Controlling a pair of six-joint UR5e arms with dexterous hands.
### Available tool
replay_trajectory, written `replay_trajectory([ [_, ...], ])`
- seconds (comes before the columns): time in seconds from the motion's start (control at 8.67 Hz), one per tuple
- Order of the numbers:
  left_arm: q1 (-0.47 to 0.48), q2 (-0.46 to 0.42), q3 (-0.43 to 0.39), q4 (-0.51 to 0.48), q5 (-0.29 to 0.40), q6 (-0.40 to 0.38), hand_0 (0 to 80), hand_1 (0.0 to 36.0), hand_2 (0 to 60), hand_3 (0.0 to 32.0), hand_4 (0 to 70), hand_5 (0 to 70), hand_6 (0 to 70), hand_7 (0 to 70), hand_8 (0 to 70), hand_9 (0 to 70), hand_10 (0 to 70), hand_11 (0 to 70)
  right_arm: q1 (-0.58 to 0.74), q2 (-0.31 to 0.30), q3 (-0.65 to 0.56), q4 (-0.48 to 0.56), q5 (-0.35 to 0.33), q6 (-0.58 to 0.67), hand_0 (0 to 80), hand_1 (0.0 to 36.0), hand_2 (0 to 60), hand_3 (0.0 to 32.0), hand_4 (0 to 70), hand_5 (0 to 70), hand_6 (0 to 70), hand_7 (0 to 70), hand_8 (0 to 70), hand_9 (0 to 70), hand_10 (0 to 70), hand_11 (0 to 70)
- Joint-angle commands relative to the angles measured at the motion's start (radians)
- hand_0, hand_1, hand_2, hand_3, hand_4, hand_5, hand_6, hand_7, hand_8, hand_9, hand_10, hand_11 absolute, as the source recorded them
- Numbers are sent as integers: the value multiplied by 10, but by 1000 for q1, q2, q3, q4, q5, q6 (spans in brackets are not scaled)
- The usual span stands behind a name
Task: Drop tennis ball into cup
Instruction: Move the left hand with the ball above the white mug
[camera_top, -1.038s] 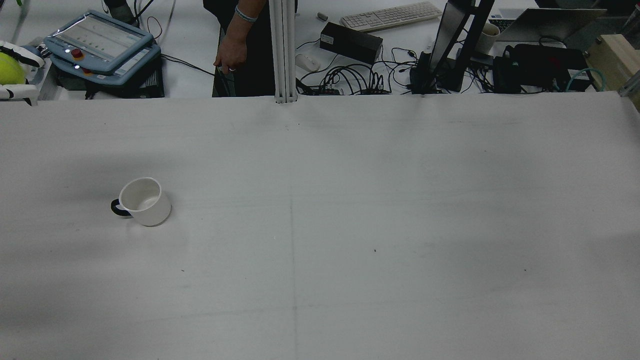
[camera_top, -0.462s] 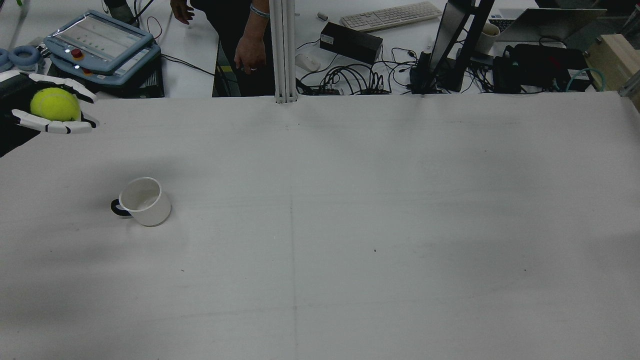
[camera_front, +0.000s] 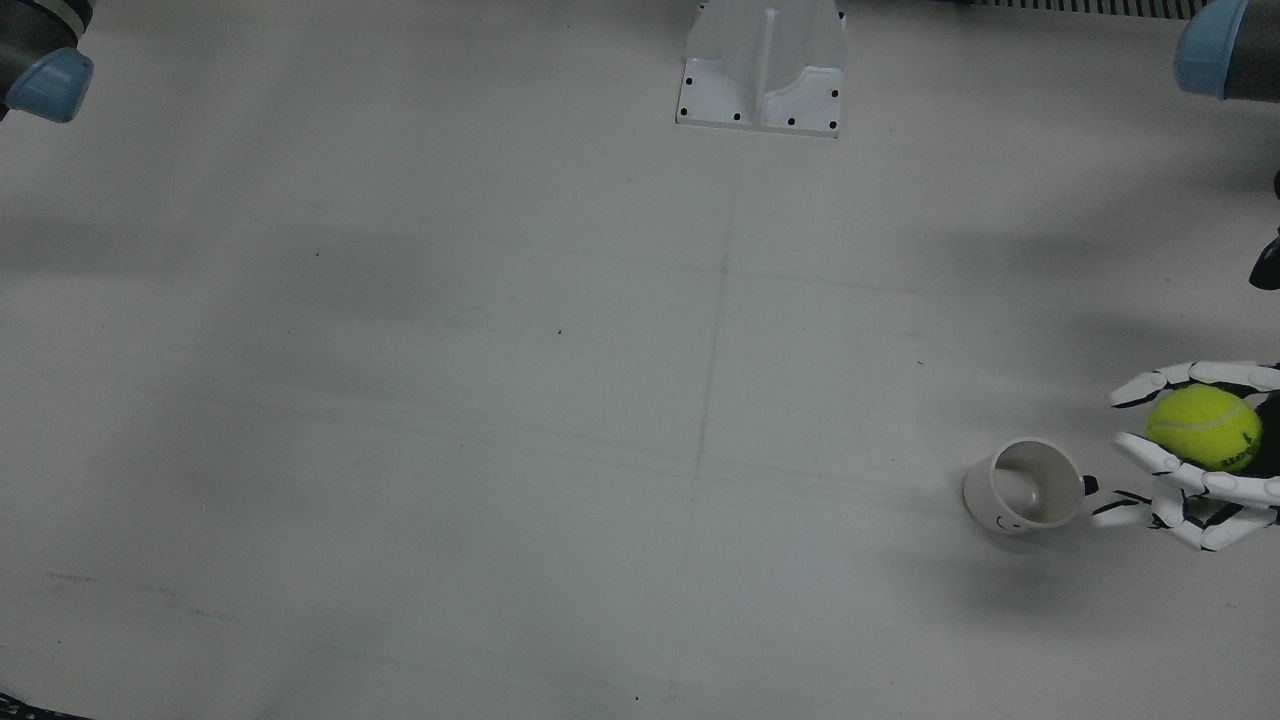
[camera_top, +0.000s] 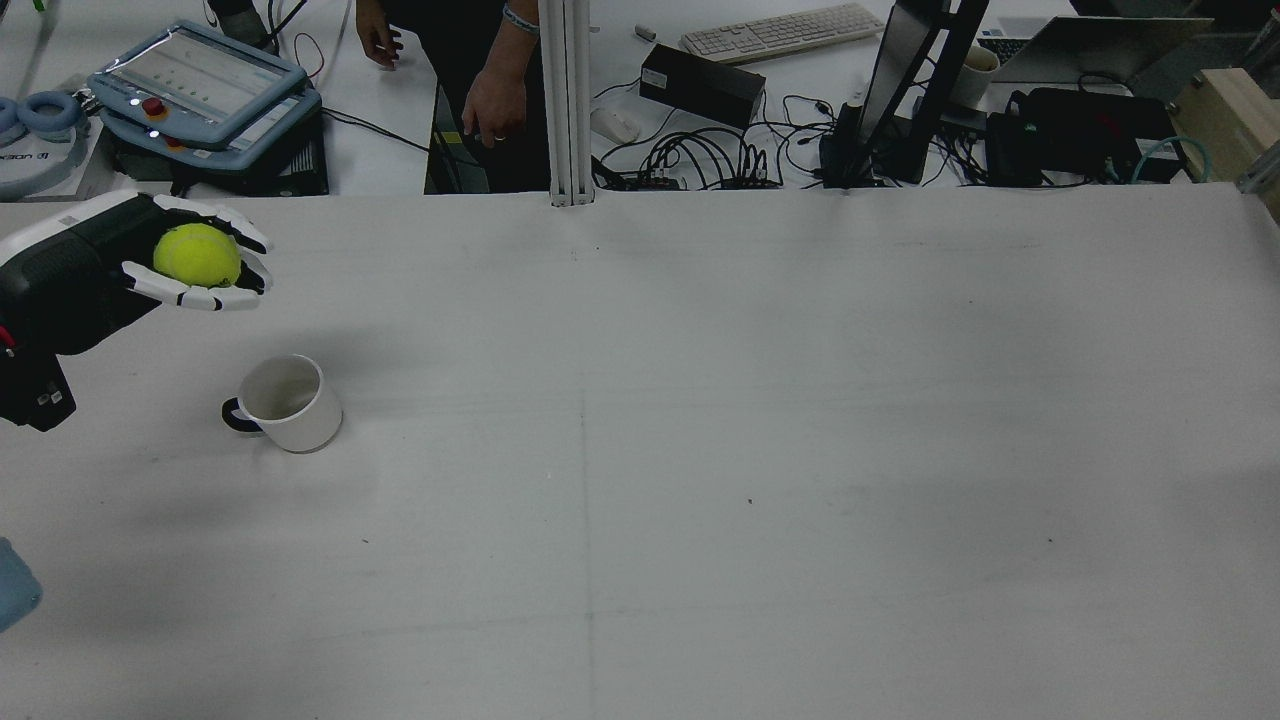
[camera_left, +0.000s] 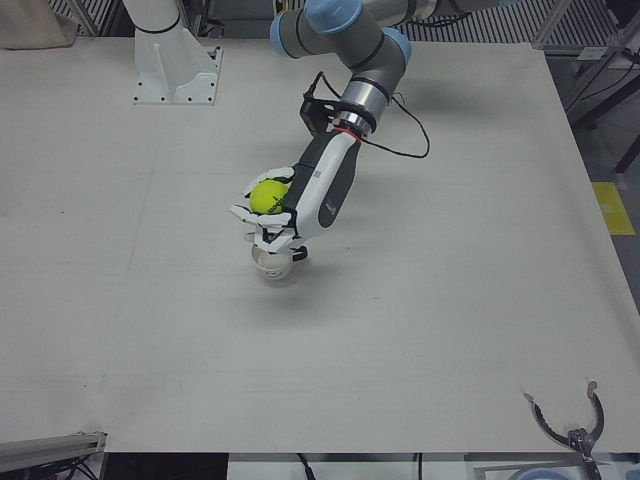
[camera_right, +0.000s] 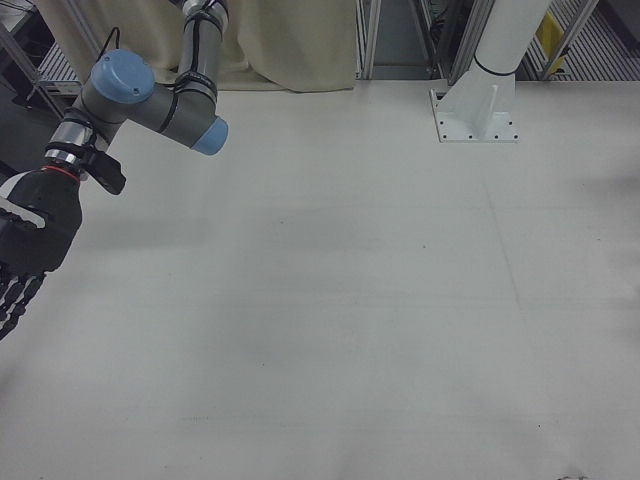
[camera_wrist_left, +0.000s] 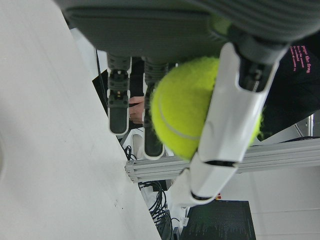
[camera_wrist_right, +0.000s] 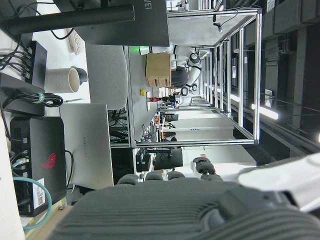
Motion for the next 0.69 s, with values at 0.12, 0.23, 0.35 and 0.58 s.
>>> replay_trajectory([
  [0.12, 73, -9, 45, -24, -30, 1, 768, 360, 600, 0, 682, 173, 248, 700, 519, 700, 235, 370, 0, 0, 0, 0, 0, 0, 0, 0, 0, 0, 0, 0, 0, 0, 0, 0, 0, 0],
  [0.23, 73, -7, 49, -27, -29, 0, 773, 360, 600, 0, 678, 172, 246, 700, 517, 700, 231, 363, 0, 0, 0, 0, 0, 0, 0, 0, 0, 0, 0, 0, 0, 0, 0, 0, 0, 0],
  [0.35, 72, 0, 49, -33, -29, 0, 773, 360, 600, 0, 672, 172, 244, 700, 513, 700, 227, 357, 0, 0, 0, 0, 0, 0, 0, 0, 0, 0, 0, 0, 0, 0, 0, 0, 0, 0],
  [0.58, 73, 2, 49, -32, -29, 0, 797, 360, 600, 0, 504, 157, 168, 488, 352, 530, 145, 245, 0, 0, 0, 0, 0, 0, 0, 0, 0, 0, 0, 0, 0, 0, 0, 0, 0, 0],
])
